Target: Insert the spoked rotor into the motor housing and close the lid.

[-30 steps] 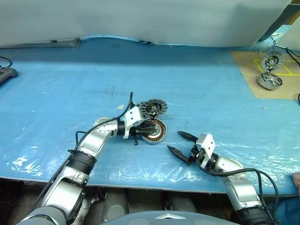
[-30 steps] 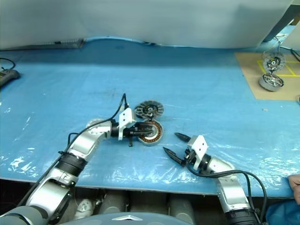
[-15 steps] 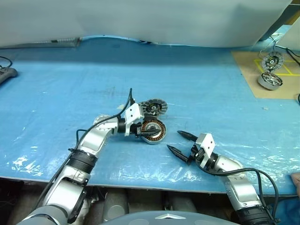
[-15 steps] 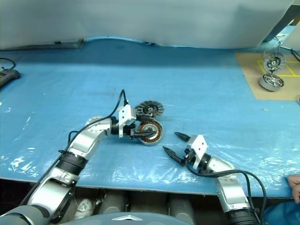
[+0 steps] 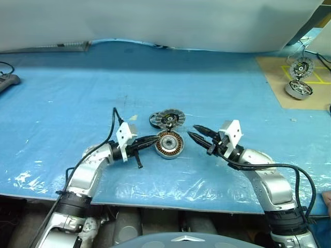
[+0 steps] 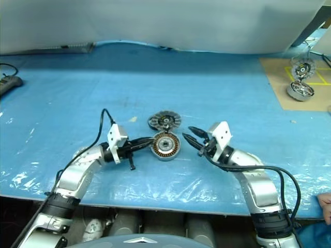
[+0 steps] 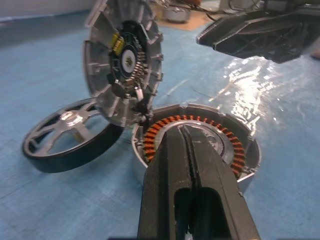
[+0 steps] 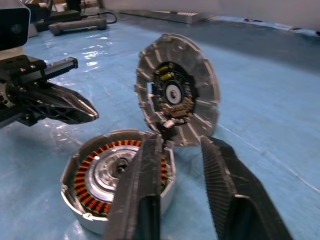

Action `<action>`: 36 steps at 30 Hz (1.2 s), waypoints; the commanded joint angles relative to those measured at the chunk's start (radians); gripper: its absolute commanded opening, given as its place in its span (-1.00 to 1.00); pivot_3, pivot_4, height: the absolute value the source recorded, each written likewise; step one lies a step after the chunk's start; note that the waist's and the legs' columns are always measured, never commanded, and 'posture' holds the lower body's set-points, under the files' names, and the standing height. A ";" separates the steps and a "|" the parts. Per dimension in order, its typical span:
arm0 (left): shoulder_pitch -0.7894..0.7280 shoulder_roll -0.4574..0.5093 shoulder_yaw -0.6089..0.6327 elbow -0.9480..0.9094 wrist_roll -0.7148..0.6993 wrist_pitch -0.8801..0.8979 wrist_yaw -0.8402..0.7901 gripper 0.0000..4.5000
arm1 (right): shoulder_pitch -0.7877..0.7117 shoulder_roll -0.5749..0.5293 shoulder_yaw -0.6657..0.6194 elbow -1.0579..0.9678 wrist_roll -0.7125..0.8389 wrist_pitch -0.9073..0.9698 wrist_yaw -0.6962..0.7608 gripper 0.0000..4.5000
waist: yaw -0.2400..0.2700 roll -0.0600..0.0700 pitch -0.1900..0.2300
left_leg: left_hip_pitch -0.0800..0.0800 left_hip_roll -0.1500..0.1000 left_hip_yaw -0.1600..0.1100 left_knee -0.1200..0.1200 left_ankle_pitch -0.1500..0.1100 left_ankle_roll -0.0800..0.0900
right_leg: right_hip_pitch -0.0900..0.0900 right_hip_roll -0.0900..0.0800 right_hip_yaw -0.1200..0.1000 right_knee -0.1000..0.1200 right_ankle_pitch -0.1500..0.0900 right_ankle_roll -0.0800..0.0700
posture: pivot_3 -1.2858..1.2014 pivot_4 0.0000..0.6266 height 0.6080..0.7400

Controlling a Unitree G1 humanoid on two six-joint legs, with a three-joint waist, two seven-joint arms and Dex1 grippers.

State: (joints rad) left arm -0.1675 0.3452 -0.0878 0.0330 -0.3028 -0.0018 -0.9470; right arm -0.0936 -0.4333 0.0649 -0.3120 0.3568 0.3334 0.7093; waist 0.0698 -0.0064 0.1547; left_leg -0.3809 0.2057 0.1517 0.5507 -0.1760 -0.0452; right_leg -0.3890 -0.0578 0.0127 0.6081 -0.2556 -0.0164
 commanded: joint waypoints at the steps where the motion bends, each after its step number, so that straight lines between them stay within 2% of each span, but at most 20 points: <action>1: 0.052 0.000 0.022 -0.048 0.004 -0.044 0.038 -1.00 | -0.042 -0.020 0.044 -0.079 0.013 0.107 -0.007 -0.99 | 0.000 0.000 0.000 | 0.000 0.000 0.000 0.000 0.000 0.000 | 0.000 0.000 0.000 0.000 0.000 0.000 | 0.03 -0.52 1.00; 5: 0.101 -0.003 0.030 -0.070 0.005 -0.067 0.071 -1.00 | -0.097 -0.045 0.086 -0.109 0.047 0.260 0.003 -0.99 | 0.000 0.000 0.000 | 0.000 0.000 0.000 0.000 0.000 0.000 | 0.000 0.000 0.000 0.000 0.000 0.000 | 0.03 -0.52 1.00; 9: 0.120 0.003 0.023 -0.073 0.000 -0.066 0.072 -1.00 | -0.148 -0.039 0.130 -0.088 0.039 0.323 0.000 -0.99 | 0.001 0.000 0.000 | 0.000 0.000 0.000 0.000 0.000 -0.001 | 0.000 0.000 0.000 0.000 0.000 0.000 | 0.03 -0.52 1.00; 20: 0.100 -0.016 -0.008 0.006 0.039 -0.123 0.082 -1.00 | -0.172 -0.005 0.194 0.051 -0.040 0.286 -0.008 -0.99 | 0.000 0.000 0.000 | 0.001 0.000 0.000 0.000 0.000 -0.001 | 0.000 0.000 0.001 0.001 0.000 0.000 | 0.03 -0.52 1.00; 36: 0.099 -0.020 -0.032 -0.031 0.048 -0.092 0.108 -1.00 | -0.184 0.043 0.223 0.111 -0.078 0.271 0.002 -0.99 | -0.001 0.000 0.000 | 0.002 0.000 0.000 0.002 0.000 -0.001 | 0.001 0.000 0.001 0.003 0.000 0.000 | 0.03 -0.52 1.00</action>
State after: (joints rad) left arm -0.0734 0.3230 -0.1175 0.0440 -0.2518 -0.0958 -0.8421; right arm -0.2691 -0.3946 0.2696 -0.2055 0.2848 0.6062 0.7036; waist 0.0689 -0.0064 0.1546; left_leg -0.3786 0.2057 0.1518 0.5524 -0.1757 -0.0461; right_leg -0.3880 -0.0577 0.0138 0.6115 -0.2553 -0.0160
